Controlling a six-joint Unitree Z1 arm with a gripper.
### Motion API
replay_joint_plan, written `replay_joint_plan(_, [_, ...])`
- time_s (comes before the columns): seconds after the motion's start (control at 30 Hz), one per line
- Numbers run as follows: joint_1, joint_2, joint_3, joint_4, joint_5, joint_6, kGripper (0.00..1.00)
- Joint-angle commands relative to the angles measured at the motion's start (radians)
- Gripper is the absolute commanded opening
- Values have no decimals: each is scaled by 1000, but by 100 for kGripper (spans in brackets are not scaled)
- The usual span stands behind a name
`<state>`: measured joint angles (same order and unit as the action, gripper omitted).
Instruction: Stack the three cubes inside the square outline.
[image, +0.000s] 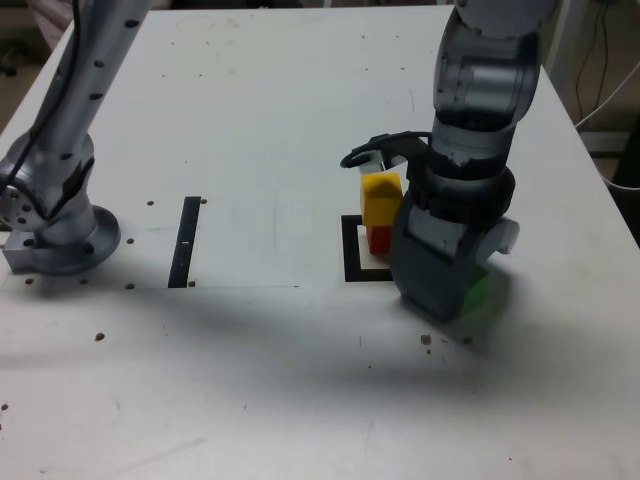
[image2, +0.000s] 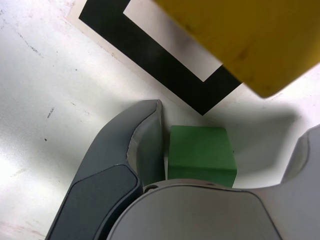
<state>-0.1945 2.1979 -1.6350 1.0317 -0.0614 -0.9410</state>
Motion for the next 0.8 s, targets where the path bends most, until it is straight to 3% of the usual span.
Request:
replay_joint_plan(0.0, [7, 17, 8, 4, -7, 9, 86])
replay_joint_plan(0.17, [7, 14, 13, 1, -25, 27, 80])
replay_joint_plan(0.4, [7, 10, 20, -5, -16, 26, 64])
replay_joint_plan(0.77, [-4, -20, 24, -10, 39, 7, 34])
